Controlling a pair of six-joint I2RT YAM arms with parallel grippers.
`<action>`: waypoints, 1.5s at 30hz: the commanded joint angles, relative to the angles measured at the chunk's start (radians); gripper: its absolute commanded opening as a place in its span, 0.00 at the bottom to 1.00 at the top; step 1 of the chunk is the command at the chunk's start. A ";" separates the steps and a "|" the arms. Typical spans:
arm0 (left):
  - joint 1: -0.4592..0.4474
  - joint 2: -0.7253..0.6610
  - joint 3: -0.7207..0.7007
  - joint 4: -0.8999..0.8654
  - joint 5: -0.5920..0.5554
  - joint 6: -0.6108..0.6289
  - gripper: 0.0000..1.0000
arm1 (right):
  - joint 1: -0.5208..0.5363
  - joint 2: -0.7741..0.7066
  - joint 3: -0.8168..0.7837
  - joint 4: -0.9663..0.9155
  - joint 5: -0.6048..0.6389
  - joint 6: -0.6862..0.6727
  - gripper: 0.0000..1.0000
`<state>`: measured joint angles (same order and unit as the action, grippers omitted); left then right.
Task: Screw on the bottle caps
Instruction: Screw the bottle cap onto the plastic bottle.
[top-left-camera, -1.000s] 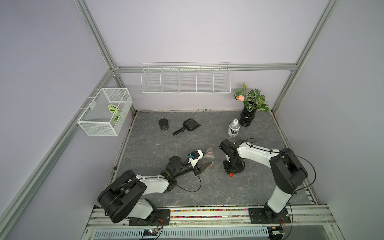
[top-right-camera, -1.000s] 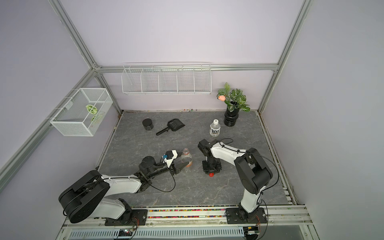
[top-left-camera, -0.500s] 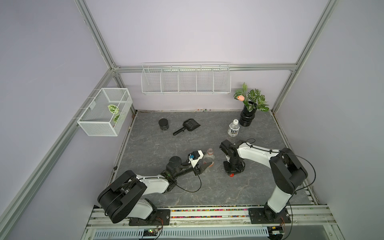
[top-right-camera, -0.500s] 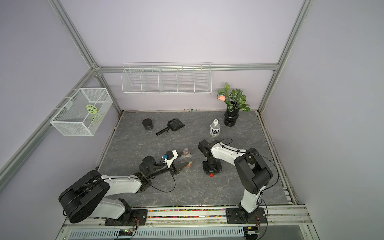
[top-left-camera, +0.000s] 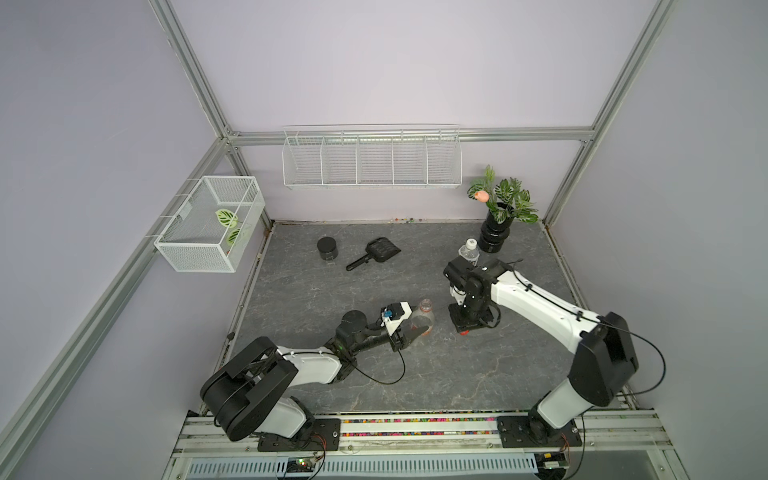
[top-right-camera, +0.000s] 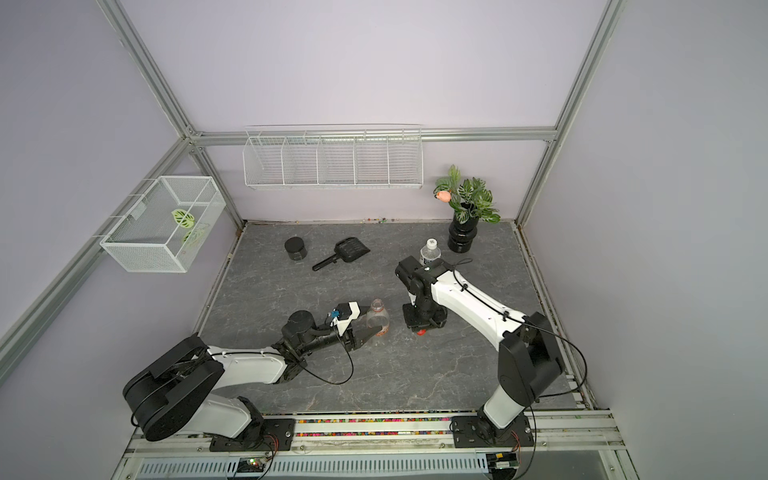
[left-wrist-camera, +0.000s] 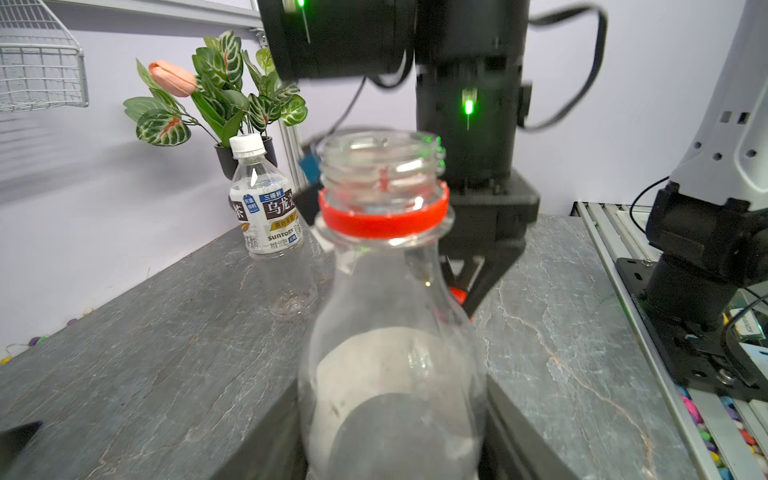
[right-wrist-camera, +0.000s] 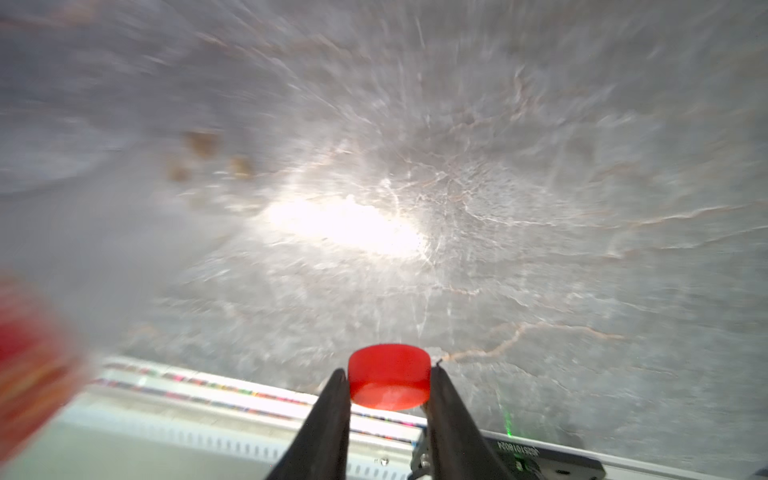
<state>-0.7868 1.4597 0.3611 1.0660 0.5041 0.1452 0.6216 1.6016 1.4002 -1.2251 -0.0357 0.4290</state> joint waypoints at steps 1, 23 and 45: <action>-0.008 0.040 0.028 -0.002 0.047 0.020 0.60 | 0.006 -0.043 0.117 -0.227 -0.012 -0.057 0.34; -0.080 0.243 0.148 0.010 0.152 0.072 0.59 | 0.121 0.035 0.571 -0.394 -0.056 -0.046 0.33; -0.085 0.235 0.139 0.016 0.134 0.046 0.58 | 0.157 0.116 0.602 -0.422 0.022 -0.056 0.34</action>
<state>-0.8623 1.6745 0.5163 1.1648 0.6254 0.2104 0.7704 1.6974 1.9869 -1.6108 -0.0448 0.3767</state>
